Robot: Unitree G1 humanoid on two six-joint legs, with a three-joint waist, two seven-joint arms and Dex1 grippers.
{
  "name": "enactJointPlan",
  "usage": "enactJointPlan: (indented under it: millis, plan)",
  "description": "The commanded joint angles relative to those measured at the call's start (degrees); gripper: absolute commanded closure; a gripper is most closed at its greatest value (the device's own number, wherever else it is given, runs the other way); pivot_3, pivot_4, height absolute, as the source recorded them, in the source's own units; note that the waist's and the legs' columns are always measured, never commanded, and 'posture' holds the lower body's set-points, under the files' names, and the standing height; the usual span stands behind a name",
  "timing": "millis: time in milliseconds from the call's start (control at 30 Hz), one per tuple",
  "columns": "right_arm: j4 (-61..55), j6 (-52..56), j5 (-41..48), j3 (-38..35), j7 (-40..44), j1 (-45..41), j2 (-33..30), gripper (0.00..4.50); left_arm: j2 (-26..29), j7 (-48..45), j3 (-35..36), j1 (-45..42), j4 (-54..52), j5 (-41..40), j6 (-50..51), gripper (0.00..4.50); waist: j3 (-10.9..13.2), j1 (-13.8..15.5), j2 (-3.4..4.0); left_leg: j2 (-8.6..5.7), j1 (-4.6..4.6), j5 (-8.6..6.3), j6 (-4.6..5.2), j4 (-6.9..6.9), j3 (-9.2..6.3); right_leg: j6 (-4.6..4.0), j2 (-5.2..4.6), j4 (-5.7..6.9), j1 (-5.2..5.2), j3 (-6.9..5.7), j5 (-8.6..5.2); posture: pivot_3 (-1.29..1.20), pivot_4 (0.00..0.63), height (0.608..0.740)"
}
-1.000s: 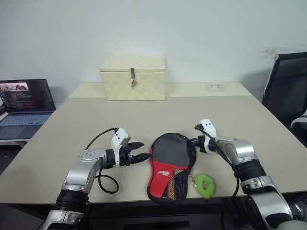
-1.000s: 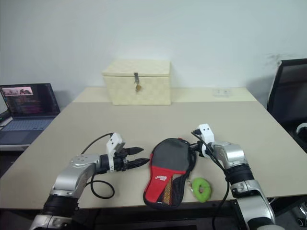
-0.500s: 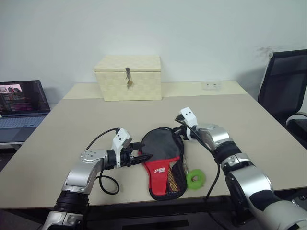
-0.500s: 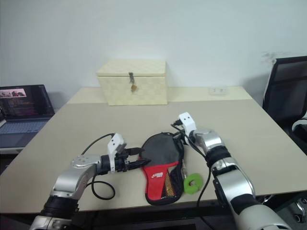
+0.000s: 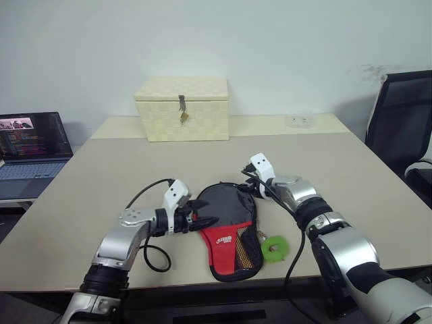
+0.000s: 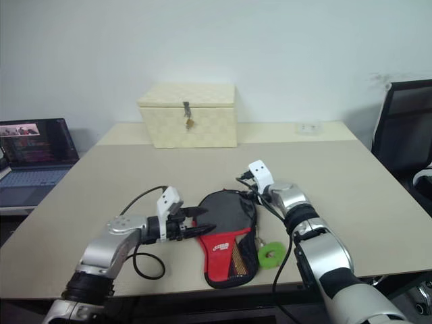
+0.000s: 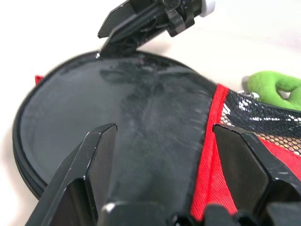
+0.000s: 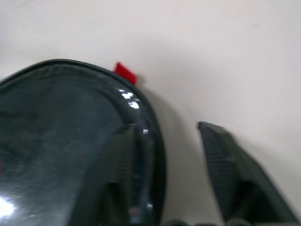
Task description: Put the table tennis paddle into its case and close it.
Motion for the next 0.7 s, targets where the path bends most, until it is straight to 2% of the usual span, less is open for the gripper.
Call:
enactJointPlan:
  millis: [33, 100, 200, 300, 367, 400, 567, 700]
  plan:
    - [-6.8, 0.3, 2.1, -2.8, 1.0, -0.2, -2.2, 0.74, -0.1, -1.5, -1.1, -2.6, 1.6, 0.4, -2.8, 0.95, 0.0, 0.0, 0.02, -0.01, 0.0, 0.0, 0.0, 0.0, 0.0, 0.0, 0.0, -0.01, 0.0, 0.01, 0.0, 0.0, 0.15, 0.74]
    - [-17.8, 4.6, 4.7, -4.0, 3.8, 2.8, -4.3, 0.02, -0.4, -2.8, -2.8, -4.7, 4.8, 1.8, -5.5, 0.95, 0.0, 0.2, 0.05, -0.02, -0.04, 0.0, 0.0, 0.0, -0.02, 0.0, 0.0, -0.03, -0.01, -0.01, 0.0, 0.0, 0.15, 0.74]
    - [-37.0, 11.9, 7.9, -3.4, 9.0, 11.0, -8.9, 0.02, -1.2, -4.9, -5.2, -8.1, 10.4, 3.8, -9.5, 0.95, 0.1, 0.8, 0.09, -0.01, -0.08, 0.0, 0.0, 0.01, -0.06, 0.01, 0.0, -0.04, -0.04, -0.03, 0.0, 0.0, 0.15, 0.74]
    - [-58.3, 17.3, 11.3, -1.5, 14.9, 23.1, -16.0, 0.02, -2.5, -7.2, -7.6, -12.4, 17.8, 6.2, -14.3, 0.95, 0.1, 1.9, 0.09, -0.04, -0.19, 0.0, 0.01, 0.03, -0.16, 0.03, 0.03, -0.11, -0.03, -0.14, -0.02, 0.0, 0.15, 0.74]
    - [-70.0, 26.3, 15.9, -0.6, 18.9, 29.6, -22.0, 0.02, -3.7, -8.6, -8.8, -15.3, 22.8, 7.6, -17.3, 0.95, 0.1, 2.5, 0.16, -0.14, -0.35, -0.01, 0.01, 0.1, -0.15, 0.09, 0.07, -0.14, -0.05, -0.22, -0.06, 0.0, 0.15, 0.74]
    - [-74.9, 27.1, 17.5, -0.6, 20.8, 32.7, -24.5, 0.02, -4.4, -9.3, -9.2, -16.7, 25.5, 8.3, -18.8, 0.95, 0.2, 2.7, 0.25, -0.18, -0.37, 0.0, 0.01, 0.13, -0.14, 0.1, 0.07, -0.14, -0.07, -0.22, -0.07, 0.0, 0.15, 0.74]
    - [-90.9, 28.0, 20.4, -0.7, 22.8, 44.9, -32.8, 0.02, -7.1, -12.3, -10.9, -22.2, 37.2, 11.7, -26.3, 0.95, 0.2, 2.6, 0.3, -0.25, -0.41, -0.01, 0.03, 0.24, -0.11, 0.24, 0.07, -0.13, -0.08, -0.2, -0.07, 0.0, 0.15, 0.74]
    - [-95.8, 25.7, 19.8, 1.7, 24.4, 51.8, -38.1, 0.02, -8.8, -12.8, -10.6, -25.0, 43.3, 13.0, -29.7, 0.95, 0.3, 2.6, 0.27, -0.23, -0.4, -0.01, 0.03, 0.24, 0.0, 0.45, 0.15, -0.13, -0.07, -0.19, -0.2, 0.0, 0.15, 0.74]
